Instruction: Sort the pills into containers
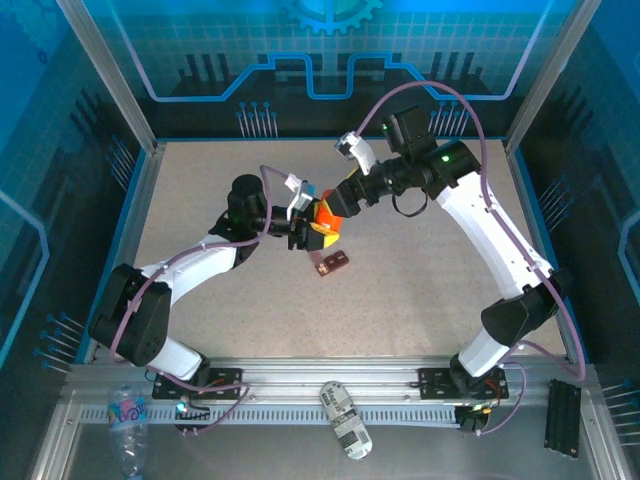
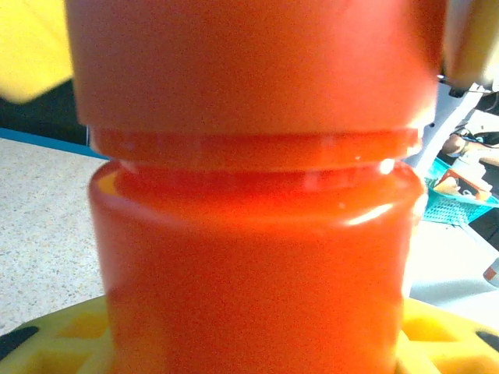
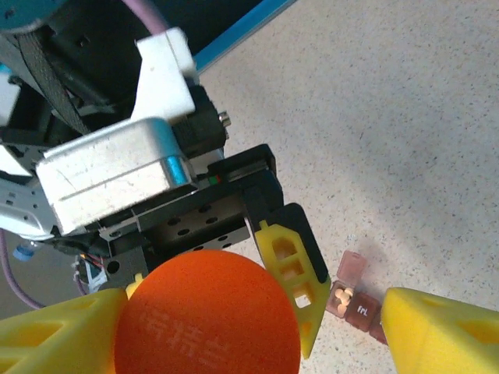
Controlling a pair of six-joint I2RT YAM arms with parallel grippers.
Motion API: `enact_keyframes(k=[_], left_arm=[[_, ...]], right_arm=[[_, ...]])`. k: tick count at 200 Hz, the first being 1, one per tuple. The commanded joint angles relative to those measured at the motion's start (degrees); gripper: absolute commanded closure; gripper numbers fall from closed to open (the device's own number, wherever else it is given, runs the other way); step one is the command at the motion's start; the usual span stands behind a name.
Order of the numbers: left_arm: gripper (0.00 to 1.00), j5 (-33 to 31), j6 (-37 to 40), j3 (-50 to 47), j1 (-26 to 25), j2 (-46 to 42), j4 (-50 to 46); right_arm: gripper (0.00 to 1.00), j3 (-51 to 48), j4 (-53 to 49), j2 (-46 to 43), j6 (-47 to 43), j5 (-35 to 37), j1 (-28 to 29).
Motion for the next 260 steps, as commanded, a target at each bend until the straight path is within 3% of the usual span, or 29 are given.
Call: enact_keyframes(k=[1, 35, 59, 79, 109, 130, 152, 172, 189, 220, 260], left_arm=[[1.0, 2.3, -0.6, 2.1, 0.2, 0.1, 1.4], [1.0, 2.3, -0.1, 2.2, 0.3, 0.1, 1.0], [1.0, -1.8, 1.7, 1.6, 0.1, -0.8, 0.4], [1.0, -13.0, 7.0, 0.1, -1.3, -3.0, -1.6], [1.0, -37.1, 21.9, -0.5, -8.1, -5.5, -9.1], [1.0, -42.9, 22.7, -1.9, -10.2, -4.8, -5.4], [1.0, -42.2, 20.2, -2.5, -10.2, -3.6, -3.4], [1.0, -38.1, 18.5, -2.4, -8.7, -3.1, -3.9], [1.0, -30.6, 14.5, -2.0, -5.7, -2.9, -3.6], [1.0, -17.5, 10.8, -1.6, -2.2, -3.3, -2.6], [1.0, -5.3, 4.2, -0.6, -0.9, -2.4, 1.6]], right_arm=[[0.22, 1.8, -2.6, 0.2, -1.4, -0.8, 0.7], [0.58, 0.5, -1.7, 0.4, 0.1, -0.5, 0.7], [0.71, -4.0, 2.6, -0.9, 6.1, 2.8, 1.1], [0.73, -11.1, 9.9, -2.9, 15.9, 11.2, 3.1], [0.7, -21.4, 22.1, -5.8, 30.0, 23.0, 6.2], [0.71, -27.2, 30.1, -6.6, 36.2, 25.5, 7.1], [0.64, -27.7, 32.1, -6.7, 36.5, 23.4, 5.7], [0.35, -27.1, 31.6, -9.4, 33.9, 17.9, 2.7], [0.2, -28.0, 31.5, -13.8, 30.2, 11.9, -0.6], [0.15, -27.5, 27.3, -19.0, 22.6, 5.1, -5.5], [0.15, -16.0, 14.2, -12.9, 9.1, -1.5, -4.9]])
